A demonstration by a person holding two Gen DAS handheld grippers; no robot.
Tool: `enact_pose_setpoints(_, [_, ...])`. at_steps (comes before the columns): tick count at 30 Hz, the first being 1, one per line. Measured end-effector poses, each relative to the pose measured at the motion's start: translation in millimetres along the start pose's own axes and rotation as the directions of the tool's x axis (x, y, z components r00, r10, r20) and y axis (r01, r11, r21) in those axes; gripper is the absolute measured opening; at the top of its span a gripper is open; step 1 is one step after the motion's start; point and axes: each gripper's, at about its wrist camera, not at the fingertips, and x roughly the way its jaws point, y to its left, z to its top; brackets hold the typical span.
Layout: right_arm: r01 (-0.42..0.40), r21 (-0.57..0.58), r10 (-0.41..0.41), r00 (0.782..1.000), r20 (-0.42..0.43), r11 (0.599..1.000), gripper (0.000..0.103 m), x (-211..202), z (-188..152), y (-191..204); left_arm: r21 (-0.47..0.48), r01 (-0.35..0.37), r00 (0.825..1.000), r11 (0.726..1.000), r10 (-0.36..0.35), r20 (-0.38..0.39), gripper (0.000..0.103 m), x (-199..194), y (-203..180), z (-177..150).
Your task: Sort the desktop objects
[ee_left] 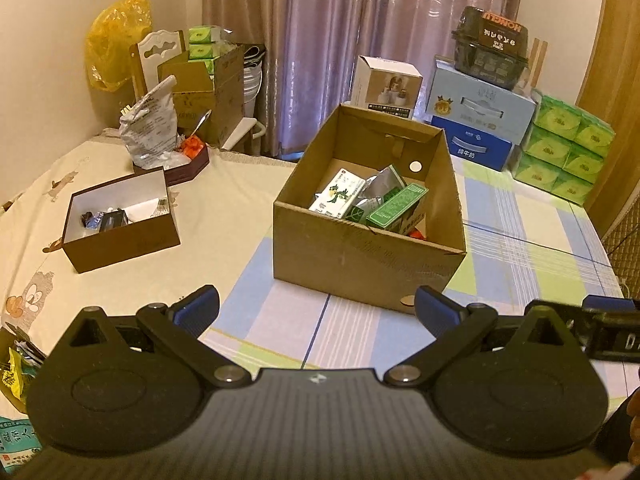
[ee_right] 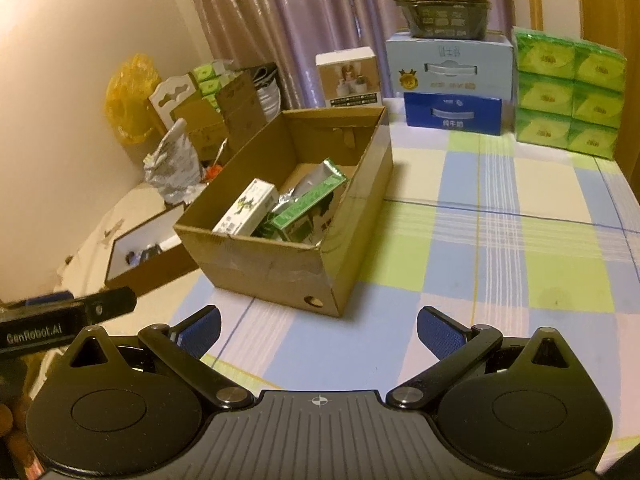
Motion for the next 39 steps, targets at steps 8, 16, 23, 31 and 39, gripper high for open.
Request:
enact_pose_setpoints(8, [0.026,-0.036,-0.026,1.0,-0.009,0.999,0.101,6,-5,8,0.008,0.011,1.0,1.0,-0.011,-0.012,0.102,3,-4,-3])
enact_pose_setpoints(16, [0.035,-0.037,-0.035,0.999,-0.015,0.999,0.101,9,-6,7,-0.002,0.026,0.999,1.0,-0.026,-0.02,0.102,7,-4,-3])
enact_pose_setpoints(23, [0.042,-0.04,-0.043,0.999,-0.024,0.998,0.101,13,-7,7,-0.003,0.032,0.999,0.999,-0.032,-0.025,0.102,8,-6,-3])
enact_pose_setpoints(31, [0.044,-0.04,-0.045,0.999,-0.028,0.998,0.101,15,-8,8,0.002,0.037,0.999,0.999,-0.037,-0.032,0.102,10,-8,-4])
enact_pose_setpoints(39, [0.042,-0.036,-0.044,0.998,-0.034,0.998,0.101,17,-9,9,-0.001,0.043,0.998,0.999,-0.043,-0.04,0.102,11,-8,-6])
